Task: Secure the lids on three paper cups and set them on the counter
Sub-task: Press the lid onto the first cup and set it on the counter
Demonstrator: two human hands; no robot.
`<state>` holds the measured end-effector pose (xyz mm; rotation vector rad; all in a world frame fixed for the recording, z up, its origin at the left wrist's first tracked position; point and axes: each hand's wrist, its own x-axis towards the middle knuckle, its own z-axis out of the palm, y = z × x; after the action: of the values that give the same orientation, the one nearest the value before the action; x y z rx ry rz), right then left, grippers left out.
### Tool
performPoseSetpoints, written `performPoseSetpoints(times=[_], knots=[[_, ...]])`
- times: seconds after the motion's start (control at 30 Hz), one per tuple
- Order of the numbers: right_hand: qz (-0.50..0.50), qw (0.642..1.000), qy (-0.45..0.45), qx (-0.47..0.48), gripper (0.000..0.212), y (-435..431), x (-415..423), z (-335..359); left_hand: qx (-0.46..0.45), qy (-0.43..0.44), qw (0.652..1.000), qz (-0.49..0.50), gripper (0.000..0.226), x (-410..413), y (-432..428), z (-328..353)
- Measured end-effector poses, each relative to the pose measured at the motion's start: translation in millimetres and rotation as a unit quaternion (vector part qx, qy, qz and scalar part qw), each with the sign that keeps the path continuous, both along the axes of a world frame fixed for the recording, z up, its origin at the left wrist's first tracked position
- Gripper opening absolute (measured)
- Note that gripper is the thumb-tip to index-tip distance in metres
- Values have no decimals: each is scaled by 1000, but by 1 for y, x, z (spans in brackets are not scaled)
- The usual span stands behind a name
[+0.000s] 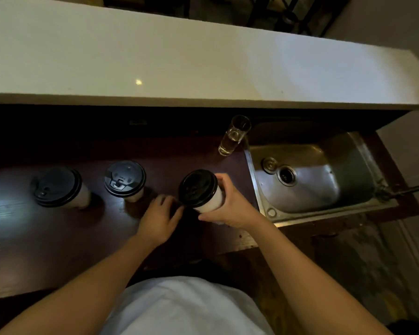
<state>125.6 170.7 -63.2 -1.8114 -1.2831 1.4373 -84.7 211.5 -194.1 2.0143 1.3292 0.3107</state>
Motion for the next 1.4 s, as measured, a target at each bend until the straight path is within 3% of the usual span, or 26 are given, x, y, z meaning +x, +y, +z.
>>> performPoseSetpoints(times=[0.1,0.23,0.33,0.47,0.63,0.8,1.0,1.1,1.2,1.27,1.4], knots=[[43,997,-54,26,89,17,21,5,112,128,985,-38,59,1,-18,-16],[116,979,-148,80,87,44,49,10,81,235,969,2,82,11,-33,-31],[187,940,-246,143,81,65,64,19,64,260,963,43,87,22,-36,-34],[291,819,-437,233,77,81,71,42,40,277,956,84,91,32,-40,-33],[381,664,-599,235,80,92,50,92,44,277,954,106,92,33,-41,-40],[422,549,-690,211,74,92,13,108,49,278,953,109,92,34,-42,-43],[466,462,-731,187,68,80,-15,73,63,273,954,108,92,35,-42,-43],[475,447,-738,173,72,76,-23,59,62,274,954,108,92,34,-42,-43],[474,465,-727,175,69,79,-22,60,61,276,953,110,92,33,-42,-43],[460,495,-715,180,67,86,-16,70,63,277,953,110,91,33,-42,-44],[413,599,-662,182,74,98,7,101,61,274,954,109,90,32,-41,-45]])
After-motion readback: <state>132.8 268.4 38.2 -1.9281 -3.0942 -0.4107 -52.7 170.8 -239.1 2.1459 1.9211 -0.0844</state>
